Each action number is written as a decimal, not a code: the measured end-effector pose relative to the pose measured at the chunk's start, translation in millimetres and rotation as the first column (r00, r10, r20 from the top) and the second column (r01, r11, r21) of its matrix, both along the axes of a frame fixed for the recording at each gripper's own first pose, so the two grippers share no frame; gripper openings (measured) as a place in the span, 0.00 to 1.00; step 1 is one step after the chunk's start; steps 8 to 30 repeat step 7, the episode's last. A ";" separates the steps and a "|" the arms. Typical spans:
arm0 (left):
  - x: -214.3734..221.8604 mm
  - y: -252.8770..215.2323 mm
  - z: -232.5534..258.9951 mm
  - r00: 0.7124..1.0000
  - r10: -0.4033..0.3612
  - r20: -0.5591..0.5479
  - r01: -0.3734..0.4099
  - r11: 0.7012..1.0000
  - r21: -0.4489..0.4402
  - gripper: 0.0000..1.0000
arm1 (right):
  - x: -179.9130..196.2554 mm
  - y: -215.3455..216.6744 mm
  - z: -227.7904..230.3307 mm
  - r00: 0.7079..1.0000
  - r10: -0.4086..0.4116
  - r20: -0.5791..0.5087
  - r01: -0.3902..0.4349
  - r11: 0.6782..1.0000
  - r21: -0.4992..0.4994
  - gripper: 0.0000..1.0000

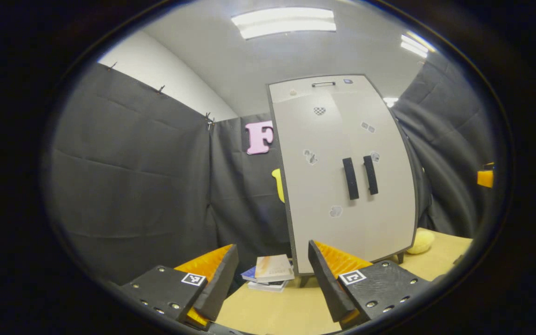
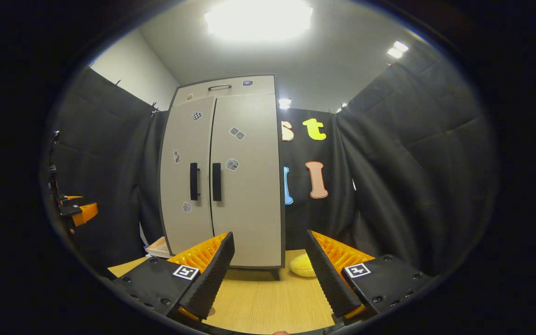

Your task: Grasp the bottle in the cabinet with the left hand and place it on the coaster, then close the right door with the right hand and the left door with the left hand.

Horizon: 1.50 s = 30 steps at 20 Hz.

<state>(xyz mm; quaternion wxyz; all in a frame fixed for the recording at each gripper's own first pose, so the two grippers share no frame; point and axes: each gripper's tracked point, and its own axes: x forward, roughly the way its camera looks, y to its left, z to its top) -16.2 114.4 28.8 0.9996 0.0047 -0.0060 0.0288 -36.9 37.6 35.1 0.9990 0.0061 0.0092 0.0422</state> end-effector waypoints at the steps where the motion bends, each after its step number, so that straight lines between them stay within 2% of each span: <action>1: -0.3 0.9 0.0 1.000 -0.001 0.001 0.001 1.000 0.001 0.88 | 1.2 0.3 0.5 1.000 0.001 0.000 -0.001 1.000 0.002 0.97; 5: 3.5 0.8 -0.1 1.000 0.002 0.003 -0.002 1.000 0.008 0.88 | 2.7 -0.4 1.3 1.000 -0.001 0.002 0.001 1.000 0.004 0.98; 6: 3.4 0.1 0.8 1.000 0.002 0.002 -0.002 1.000 0.007 0.94 | 3.8 -1.1 0.4 1.000 -0.001 0.000 0.001 1.000 0.005 0.98; 30: 3.1 0.2 -0.3 1.000 0.001 0.001 -0.001 1.000 0.007 0.94 | 3.9 -1.0 -0.3 1.000 0.000 -0.002 0.000 1.000 0.006 0.97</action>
